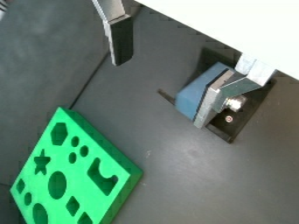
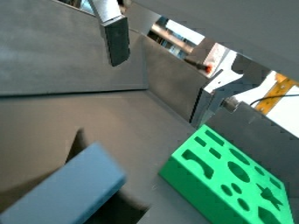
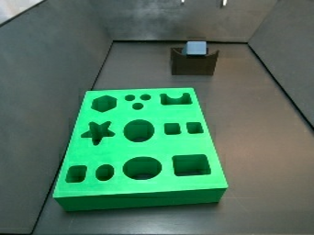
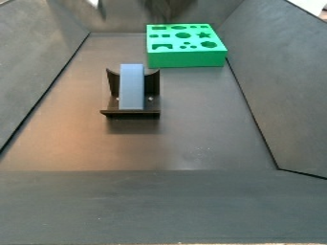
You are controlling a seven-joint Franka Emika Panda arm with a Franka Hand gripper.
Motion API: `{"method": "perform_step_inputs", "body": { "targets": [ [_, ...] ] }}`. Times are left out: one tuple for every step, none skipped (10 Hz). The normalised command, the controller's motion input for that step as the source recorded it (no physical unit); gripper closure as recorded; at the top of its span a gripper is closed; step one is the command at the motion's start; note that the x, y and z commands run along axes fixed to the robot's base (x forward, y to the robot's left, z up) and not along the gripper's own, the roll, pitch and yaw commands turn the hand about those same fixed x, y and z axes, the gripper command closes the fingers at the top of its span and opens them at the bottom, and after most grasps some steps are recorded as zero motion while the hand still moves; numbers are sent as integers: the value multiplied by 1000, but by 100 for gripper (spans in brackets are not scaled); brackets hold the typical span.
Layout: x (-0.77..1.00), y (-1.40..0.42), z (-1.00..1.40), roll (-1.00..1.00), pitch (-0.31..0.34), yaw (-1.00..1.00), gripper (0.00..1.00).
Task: Pick up the rectangle object. Move up. Place the rectangle object on the fixture. Regrasp the rectangle object. Move to above the board. Insert the rectangle object.
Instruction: Regrasp the rectangle object.
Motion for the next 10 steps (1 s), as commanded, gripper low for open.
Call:
{"method": "perform_step_inputs", "body": {
  "targets": [
    [-33,-395,186,1000,51,36,0],
    [-2,-188,-2,1000,50,36,0],
    [11,10,-17,1000,53,36,0],
    [6,14,0,1000,54,36,0],
    [4,-33,4,1000,51,37,0],
    [-1,-23,0,1000,48,37,0],
    [1,-18,0,1000,45,38,0],
    [5,-21,1,1000,43,40,0],
    [2,-19,2,1000,45,41,0],
    [0,-19,3,1000,48,43,0]
  ]
}}
